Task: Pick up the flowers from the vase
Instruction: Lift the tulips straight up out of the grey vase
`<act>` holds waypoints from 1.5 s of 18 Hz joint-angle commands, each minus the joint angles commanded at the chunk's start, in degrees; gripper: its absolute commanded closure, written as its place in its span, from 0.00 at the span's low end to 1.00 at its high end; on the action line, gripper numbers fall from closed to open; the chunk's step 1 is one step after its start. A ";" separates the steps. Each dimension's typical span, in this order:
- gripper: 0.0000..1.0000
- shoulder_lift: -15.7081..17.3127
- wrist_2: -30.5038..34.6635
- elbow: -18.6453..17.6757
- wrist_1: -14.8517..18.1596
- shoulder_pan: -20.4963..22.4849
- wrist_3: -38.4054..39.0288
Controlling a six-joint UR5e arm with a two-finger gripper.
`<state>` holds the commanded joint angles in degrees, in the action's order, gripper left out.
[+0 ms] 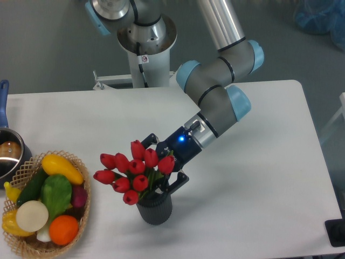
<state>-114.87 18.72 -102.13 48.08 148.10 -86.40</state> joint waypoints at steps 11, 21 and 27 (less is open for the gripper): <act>0.60 0.18 -0.09 0.00 0.00 1.23 0.09; 0.61 0.97 -4.48 0.18 0.09 2.64 0.53; 0.61 2.37 -8.17 0.79 0.09 2.81 1.49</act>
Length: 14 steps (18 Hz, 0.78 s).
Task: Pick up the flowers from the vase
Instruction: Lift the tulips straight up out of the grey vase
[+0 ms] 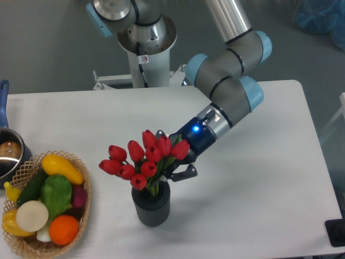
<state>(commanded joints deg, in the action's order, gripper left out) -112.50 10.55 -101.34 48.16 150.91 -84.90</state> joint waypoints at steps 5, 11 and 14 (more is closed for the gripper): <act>0.61 2.45 0.09 0.26 0.09 -0.26 5.34; 0.61 5.00 0.26 0.35 0.09 -0.18 9.92; 0.61 6.68 0.26 0.35 0.09 -0.09 12.65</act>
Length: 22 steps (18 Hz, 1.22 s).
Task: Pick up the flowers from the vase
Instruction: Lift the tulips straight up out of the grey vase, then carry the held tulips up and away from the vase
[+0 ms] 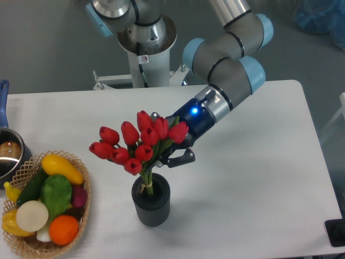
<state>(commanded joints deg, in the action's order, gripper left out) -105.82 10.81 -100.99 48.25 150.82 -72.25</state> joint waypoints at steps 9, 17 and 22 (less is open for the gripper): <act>0.61 3.16 -0.26 -0.09 0.00 0.97 1.76; 0.61 5.89 -2.20 1.49 0.00 1.32 6.68; 0.61 6.42 -2.20 2.72 0.00 1.76 7.91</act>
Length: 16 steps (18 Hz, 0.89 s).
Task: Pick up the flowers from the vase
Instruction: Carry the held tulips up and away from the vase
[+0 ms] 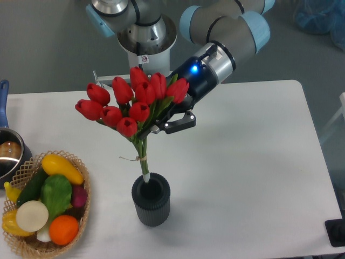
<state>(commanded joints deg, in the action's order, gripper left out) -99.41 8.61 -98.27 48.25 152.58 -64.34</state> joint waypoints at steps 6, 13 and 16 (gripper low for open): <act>0.61 2.28 0.97 2.20 0.26 4.30 8.18; 0.61 3.61 9.83 1.76 0.44 11.06 8.45; 0.61 2.99 15.45 2.20 0.53 14.58 8.18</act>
<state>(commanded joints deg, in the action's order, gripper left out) -96.42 24.06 -96.07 48.78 167.16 -56.16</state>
